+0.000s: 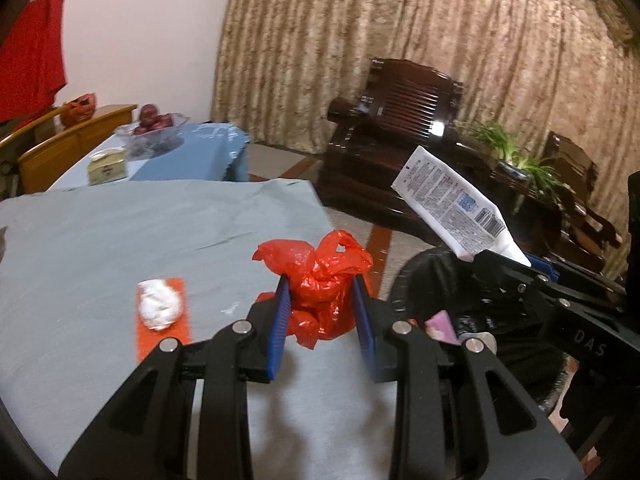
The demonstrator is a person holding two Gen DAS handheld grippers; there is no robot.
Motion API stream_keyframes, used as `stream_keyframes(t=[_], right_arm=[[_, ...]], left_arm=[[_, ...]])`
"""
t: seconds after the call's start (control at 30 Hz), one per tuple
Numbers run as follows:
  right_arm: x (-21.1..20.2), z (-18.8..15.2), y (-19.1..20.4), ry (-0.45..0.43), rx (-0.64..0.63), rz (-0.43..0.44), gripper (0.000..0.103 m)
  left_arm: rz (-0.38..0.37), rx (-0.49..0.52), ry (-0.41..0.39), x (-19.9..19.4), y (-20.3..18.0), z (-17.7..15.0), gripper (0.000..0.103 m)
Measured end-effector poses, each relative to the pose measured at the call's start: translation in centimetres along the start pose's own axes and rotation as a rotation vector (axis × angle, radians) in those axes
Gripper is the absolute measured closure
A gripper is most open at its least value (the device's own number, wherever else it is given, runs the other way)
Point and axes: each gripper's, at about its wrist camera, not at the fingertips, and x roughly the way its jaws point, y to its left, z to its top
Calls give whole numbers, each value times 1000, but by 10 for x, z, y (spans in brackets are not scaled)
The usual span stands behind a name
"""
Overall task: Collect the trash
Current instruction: 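Carry bag and tube over the black bin and open both tools to drop them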
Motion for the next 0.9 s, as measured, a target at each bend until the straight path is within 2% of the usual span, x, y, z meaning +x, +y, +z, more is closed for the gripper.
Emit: stream_keyframes(t=[0.53, 0.9], right_arm=[[-54, -24, -93, -13, 94, -180, 75], [-64, -38, -135, -6, 143, -247, 75]], left_arm=[[-169, 123, 48, 44, -107, -7, 74], [-213, 169, 97, 75, -150, -20, 74]])
